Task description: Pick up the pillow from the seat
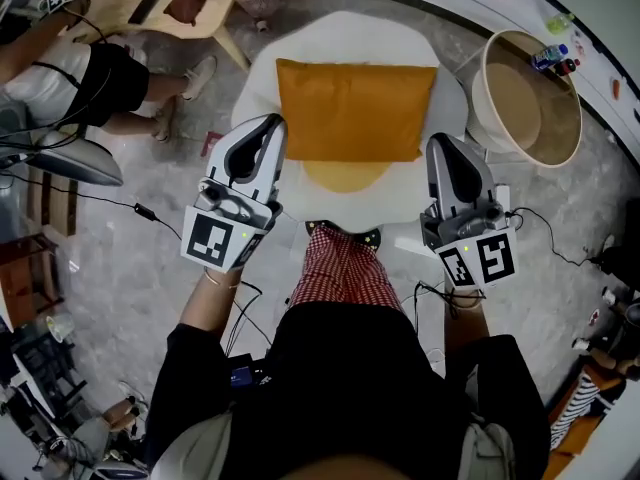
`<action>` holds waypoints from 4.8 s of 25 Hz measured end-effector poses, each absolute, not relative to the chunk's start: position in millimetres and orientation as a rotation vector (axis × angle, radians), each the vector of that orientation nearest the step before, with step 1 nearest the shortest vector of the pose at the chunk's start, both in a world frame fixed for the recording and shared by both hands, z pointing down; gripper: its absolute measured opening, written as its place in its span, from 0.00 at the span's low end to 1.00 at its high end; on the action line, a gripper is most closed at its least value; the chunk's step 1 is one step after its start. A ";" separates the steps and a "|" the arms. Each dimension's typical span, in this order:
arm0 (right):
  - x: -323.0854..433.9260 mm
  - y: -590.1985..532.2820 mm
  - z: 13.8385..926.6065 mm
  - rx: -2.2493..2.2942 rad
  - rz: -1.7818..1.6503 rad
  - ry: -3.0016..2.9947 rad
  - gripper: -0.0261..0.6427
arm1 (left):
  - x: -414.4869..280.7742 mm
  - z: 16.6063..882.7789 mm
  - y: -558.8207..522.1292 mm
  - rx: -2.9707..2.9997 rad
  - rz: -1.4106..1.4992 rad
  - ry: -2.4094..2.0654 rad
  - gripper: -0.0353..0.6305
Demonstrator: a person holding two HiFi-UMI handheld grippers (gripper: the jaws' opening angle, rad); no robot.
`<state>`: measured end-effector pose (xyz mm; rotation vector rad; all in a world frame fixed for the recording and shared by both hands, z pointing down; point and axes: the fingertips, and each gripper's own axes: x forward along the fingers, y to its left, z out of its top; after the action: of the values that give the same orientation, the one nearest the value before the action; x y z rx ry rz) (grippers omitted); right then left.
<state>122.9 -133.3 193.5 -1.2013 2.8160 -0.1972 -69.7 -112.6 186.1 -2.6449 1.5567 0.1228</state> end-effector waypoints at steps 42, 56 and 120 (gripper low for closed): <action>41.0 -198.8 400.0 -1.208 -0.526 2.899 0.07 | -156.0 507.2 -212.4 -2.788 -0.020 1.874 0.44; 29.4 -204.1 433.6 -1.232 -0.547 2.917 0.07 | -173.3 612.6 -230.0 -2.881 -0.192 1.923 0.47; 132.4 -246.9 549.7 -1.600 -0.641 2.786 0.07 | -180.3 743.1 -257.8 -2.750 -0.516 2.333 0.16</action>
<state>132.4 -246.9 549.7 -1.6005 2.7863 -0.6411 -180.3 -257.8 743.1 -2.7498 2.3333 -0.5161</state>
